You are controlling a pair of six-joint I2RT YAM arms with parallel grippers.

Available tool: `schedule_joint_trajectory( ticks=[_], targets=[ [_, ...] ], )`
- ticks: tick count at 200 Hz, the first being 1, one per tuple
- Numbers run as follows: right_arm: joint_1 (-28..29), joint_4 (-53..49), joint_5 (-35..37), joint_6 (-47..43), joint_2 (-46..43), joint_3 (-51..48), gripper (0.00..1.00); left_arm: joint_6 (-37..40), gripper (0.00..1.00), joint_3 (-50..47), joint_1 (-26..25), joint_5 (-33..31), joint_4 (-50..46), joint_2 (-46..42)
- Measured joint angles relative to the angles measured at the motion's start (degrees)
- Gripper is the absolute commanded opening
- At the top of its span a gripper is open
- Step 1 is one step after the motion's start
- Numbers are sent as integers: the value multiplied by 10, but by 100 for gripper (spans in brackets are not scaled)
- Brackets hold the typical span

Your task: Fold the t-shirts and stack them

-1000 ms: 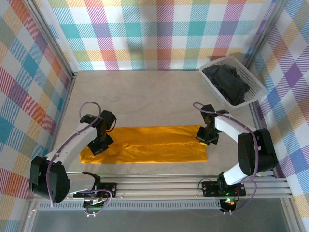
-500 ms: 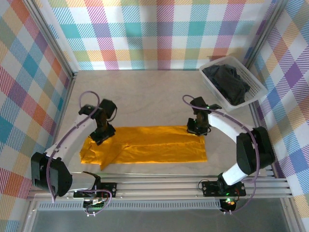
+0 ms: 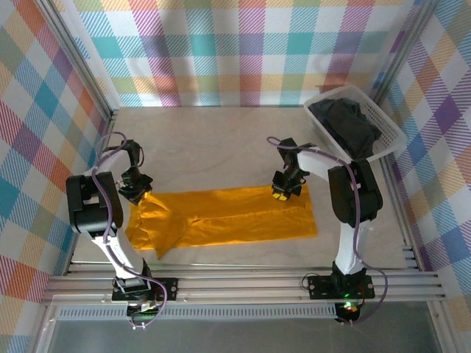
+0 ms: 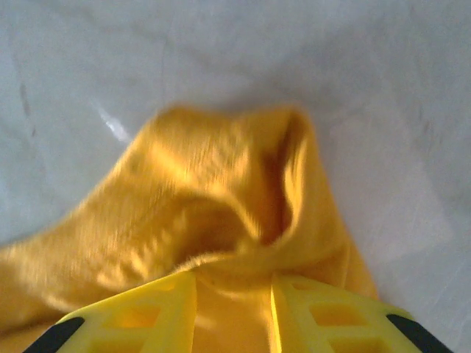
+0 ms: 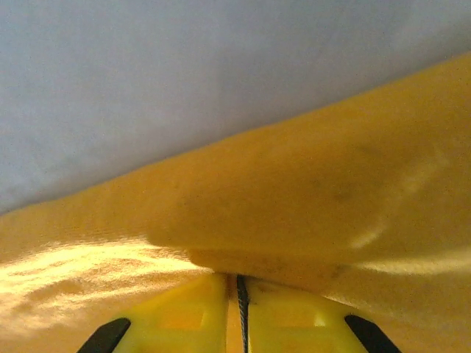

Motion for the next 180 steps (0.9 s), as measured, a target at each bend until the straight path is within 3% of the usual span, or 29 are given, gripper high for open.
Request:
schedule_joint_trajectory(
  ticks=[35,70,84,105,124,144,163,180],
  targets=[
    [-55,-32,-18,-1,58,85,14,15,21,56,9,34,41,68],
    [-84,-63,-21,-13,127,200,14,11,20,155,9,67,32,141],
    [-87,-71,-19,-25,156,252,16,11,23,198,8,73,33,167],
    [-86,-64,-1,-47,170,286,23,13,41,224,-2,51,39,175],
    [-82,-47,15,-68,149,269,31,16,46,212,-22,10,42,141],
    [-76,-26,25,-90,91,223,41,24,47,149,-59,3,64,40],
    [-68,4,10,-107,15,178,47,39,51,74,-106,55,121,-64],
    [-59,37,-39,-113,-45,147,50,54,51,35,-144,116,168,-90]
  ],
)
